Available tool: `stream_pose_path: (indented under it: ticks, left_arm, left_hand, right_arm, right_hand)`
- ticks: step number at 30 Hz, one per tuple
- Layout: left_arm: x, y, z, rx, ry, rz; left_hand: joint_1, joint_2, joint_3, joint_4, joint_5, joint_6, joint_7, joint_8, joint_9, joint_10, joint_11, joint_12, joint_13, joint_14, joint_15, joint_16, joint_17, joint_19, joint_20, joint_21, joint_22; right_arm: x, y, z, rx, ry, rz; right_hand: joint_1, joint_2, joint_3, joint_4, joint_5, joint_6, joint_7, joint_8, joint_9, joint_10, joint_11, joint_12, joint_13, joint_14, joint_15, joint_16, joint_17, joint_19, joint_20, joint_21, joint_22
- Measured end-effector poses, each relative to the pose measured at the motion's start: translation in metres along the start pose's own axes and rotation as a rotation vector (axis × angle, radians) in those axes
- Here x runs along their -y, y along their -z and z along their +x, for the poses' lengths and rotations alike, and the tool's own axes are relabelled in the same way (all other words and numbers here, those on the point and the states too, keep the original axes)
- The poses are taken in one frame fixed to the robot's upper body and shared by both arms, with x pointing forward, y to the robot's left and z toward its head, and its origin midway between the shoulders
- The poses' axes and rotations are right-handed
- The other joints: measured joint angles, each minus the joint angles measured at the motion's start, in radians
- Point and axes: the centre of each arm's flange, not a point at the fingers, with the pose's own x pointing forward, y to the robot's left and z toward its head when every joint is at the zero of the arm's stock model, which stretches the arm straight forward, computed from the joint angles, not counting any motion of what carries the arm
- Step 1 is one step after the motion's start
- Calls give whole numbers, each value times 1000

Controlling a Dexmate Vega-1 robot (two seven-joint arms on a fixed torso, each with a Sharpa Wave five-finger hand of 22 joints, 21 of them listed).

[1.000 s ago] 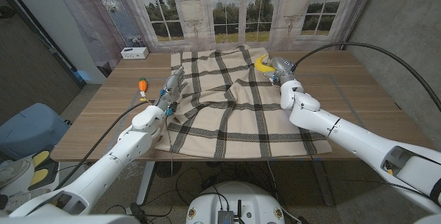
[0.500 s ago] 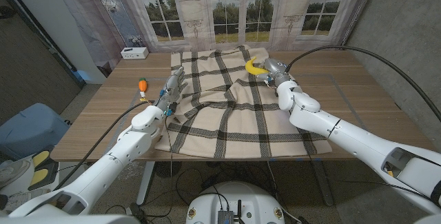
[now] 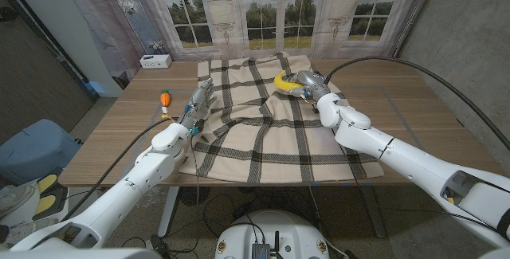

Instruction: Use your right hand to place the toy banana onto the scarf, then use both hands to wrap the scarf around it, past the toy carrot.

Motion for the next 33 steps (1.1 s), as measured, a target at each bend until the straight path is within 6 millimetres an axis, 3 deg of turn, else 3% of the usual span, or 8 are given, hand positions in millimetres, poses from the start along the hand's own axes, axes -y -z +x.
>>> stream_pose_path:
  ticks: [14, 19, 24, 26, 29, 33]
  left_arm:
    - [0, 1, -2, -2, 0, -2]
    - [0, 2, -4, -1, 0, -3]
    - [0, 2, -6, 1, -1, -4]
    - [-1, 2, -7, 0, -1, -4]
    - [-1, 2, -7, 1, -1, -4]
    - [-1, 3, -9, 0, 2, -2]
  left_hand:
    - [0, 0, -1, -1, 0, 0, 0, 0, 0, 0, 0, 0, 0, 0, 0, 0, 0, 0, 0, -4, 0]
    - [0, 0, -1, -1, 0, 0, 0, 0, 0, 0, 0, 0, 0, 0, 0, 0, 0, 0, 0, -4, 0]
    - [0, 0, -1, -1, 0, 0, 0, 0, 0, 0, 0, 0, 0, 0, 0, 0, 0, 0, 0, -4, 0]
    - [0, 0, -1, -1, 0, 0, 0, 0, 0, 0, 0, 0, 0, 0, 0, 0, 0, 0, 0, -4, 0]
    - [0, 0, -1, -1, 0, -1, -1, 0, 0, 0, 0, 0, 0, 0, 0, 0, 0, 0, 0, -4, 0]
    - [0, 0, -1, -1, 0, -4, -4, 0, 0, 0, 0, 0, 0, 0, 0, 0, 0, 0, 0, -7, 0]
  right_arm:
    - [-7, -8, 2, 34, -79, 7]
    - [-10, -10, 3, 29, -111, 1]
    - [-11, -10, 3, 13, -141, -7]
    - [-13, -9, 3, 1, -157, -11]
    - [-14, -10, 2, -13, -179, -19]
    - [-15, -11, 0, -34, -201, -27]
  right_hand:
    - [2, -2, 0, 0, -3, 0, 0, -5, 0, 0, 0, 0, -9, 0, 0, -16, 3, 0, 0, 0, 0]
    - [4, -4, 0, 0, 4, -4, -4, -7, 0, -13, -13, 0, -16, -8, -8, -38, 0, 0, 0, 7, 0]
    - [4, -4, 0, 0, 4, -36, -37, -12, 4, -43, -43, 0, -34, -39, -25, -89, -16, -7, 8, 9, 0]
    - [4, -4, -2, 2, 4, -40, -71, -17, 3, -69, -68, -31, -42, -80, -15, -124, -35, -15, 15, 15, 0]
    - [4, -3, -12, 15, 4, -61, -115, -17, -1, -110, -100, -82, -58, -136, 6, -174, -62, -21, 22, 15, -1]
    - [-2, 21, 3, 50, 5, -153, -130, -21, -2, -225, -96, -154, -76, -222, 27, -239, -97, -33, 33, 21, -5]
